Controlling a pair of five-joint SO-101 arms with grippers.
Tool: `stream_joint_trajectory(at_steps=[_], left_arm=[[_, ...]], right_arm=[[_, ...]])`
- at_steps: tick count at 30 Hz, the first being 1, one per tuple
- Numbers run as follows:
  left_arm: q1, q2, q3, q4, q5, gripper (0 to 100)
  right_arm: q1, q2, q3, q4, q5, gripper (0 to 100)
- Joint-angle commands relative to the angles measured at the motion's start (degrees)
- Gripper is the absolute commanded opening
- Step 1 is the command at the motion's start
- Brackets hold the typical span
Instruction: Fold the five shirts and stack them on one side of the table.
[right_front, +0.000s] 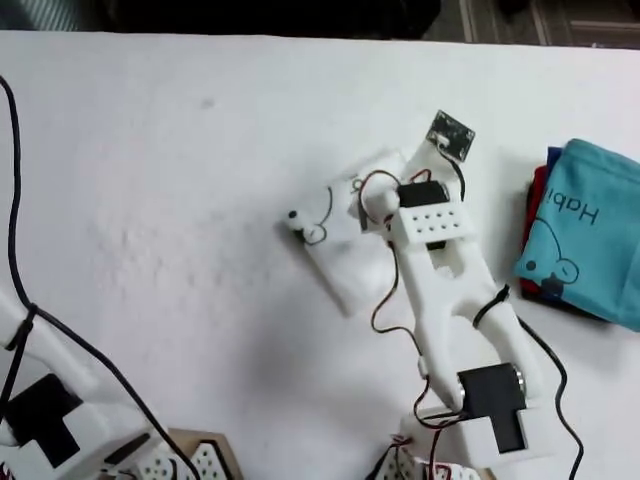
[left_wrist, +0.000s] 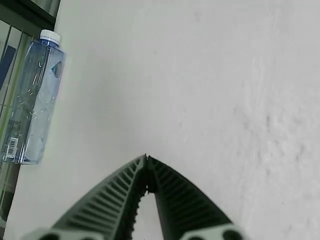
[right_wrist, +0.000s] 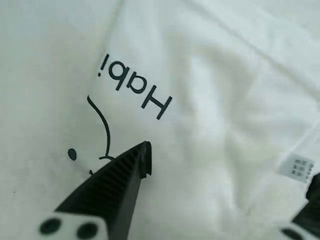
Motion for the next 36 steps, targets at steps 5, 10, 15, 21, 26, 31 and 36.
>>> stream_joint_trajectory(at_steps=[5, 10, 15, 21, 26, 31, 36], left_arm=[[-0.31, -1.45, -0.26, -1.14, -0.44, 3], [-0.31, -1.45, -0.26, -1.14, -0.44, 3], [-0.22, -1.45, -0.26, -1.14, -0.44, 3], [-0.22, -1.63, -0.26, -1.14, -0.44, 3], [-0.31, -1.71, -0.62, -1.14, -0.44, 3], [-0.31, -1.71, -0.26, -0.97, -0.44, 3], [-0.13, -1.71, -0.26, -0.97, -0.44, 3]], right_arm=[[0.84, 7.43, -0.53, -2.68, -4.13, 46.8], [2.07, 13.49, -0.70, -7.43, -3.96, 46.8], [2.24, 20.53, -1.67, -12.18, -3.78, 46.6], [2.33, 23.25, -6.42, -6.99, -3.87, 19.8], [2.33, 23.96, -8.26, -5.05, -3.69, 5.2], [3.91, 20.79, -9.58, -1.71, -0.09, 2.2], [4.88, 12.62, -9.67, 3.30, 10.99, 1.8]])
